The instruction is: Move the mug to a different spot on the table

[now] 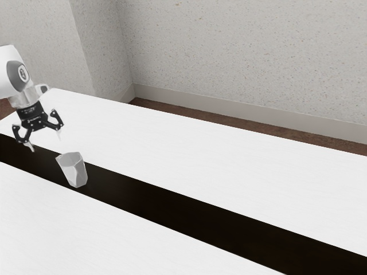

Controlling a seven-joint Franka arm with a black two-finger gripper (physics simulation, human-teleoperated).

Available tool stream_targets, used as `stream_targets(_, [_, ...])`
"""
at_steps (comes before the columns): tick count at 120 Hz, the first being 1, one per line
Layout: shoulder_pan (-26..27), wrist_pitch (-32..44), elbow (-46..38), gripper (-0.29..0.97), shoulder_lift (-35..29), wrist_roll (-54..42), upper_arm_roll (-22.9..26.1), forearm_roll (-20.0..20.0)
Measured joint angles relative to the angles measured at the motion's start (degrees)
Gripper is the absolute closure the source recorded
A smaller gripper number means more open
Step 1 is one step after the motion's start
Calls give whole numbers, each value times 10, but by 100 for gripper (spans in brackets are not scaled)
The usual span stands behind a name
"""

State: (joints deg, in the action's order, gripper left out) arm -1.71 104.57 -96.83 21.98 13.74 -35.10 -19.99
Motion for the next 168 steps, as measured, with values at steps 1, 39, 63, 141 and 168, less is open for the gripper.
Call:
stream_targets(1, [0,1,-2,0,0,3,-1,0])
stream_targets(39, [-2,19,-22,0,15,120,-1,-18])
stream_targets(63, [-2,26,-24,0,31,187,10,-42])
stream_targets(141, [-12,45,-6,0,89,274,16,-97])
stream_targets(168, [-13,52,-7,0,106,277,15,-119])
